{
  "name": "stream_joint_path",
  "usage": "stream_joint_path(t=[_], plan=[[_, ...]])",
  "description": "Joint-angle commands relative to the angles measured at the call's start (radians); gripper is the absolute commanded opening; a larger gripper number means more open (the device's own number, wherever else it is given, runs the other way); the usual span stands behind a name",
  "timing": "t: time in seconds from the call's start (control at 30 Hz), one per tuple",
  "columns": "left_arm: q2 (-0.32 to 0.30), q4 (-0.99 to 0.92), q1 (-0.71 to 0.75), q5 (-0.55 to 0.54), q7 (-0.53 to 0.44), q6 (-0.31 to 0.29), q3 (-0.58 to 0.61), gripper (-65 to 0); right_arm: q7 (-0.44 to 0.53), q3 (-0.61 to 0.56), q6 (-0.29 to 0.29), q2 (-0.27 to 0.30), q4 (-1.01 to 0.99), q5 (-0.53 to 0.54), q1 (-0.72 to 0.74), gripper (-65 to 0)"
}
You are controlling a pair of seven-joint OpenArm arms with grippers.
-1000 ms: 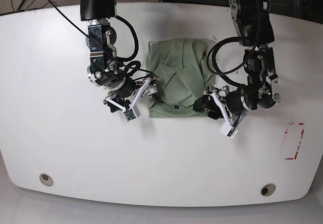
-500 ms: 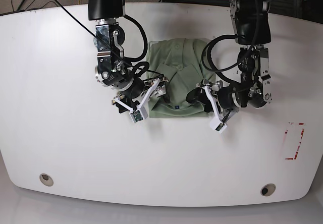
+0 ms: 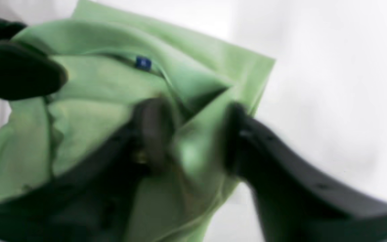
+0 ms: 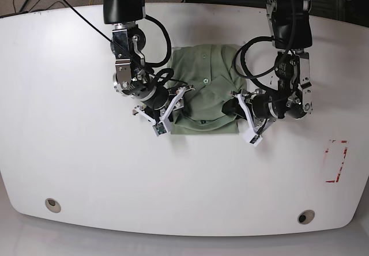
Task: Layout the t-shirt on the table in an organized manner, then fold the t-shirt properly
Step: 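Grasp opposite sides of the green bundle with both grippers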
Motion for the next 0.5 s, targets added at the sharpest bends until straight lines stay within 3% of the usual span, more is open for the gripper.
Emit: stream_joint_path(t=[0.0, 0.1, 0.47], plan=[[-0.005, 0.018, -0.026, -0.019, -0.015, -0.002, -0.002, -54.3, 0.024, 0.001, 0.001, -0.002, 0.016, 0.007, 0.021, -54.5], [-0.005, 0.021, -0.026, -0.020, -0.015, -0.002, -0.002, -54.3, 0.024, 0.001, 0.002, -0.002, 0.031, 0.007, 0.019, -59.3], [-0.007, 0.104, -0.020, -0.025, -0.008, -0.002, -0.005, -54.3, -0.037, 0.001, 0.001, 0.003, 0.197, 0.006, -0.012, -59.6]])
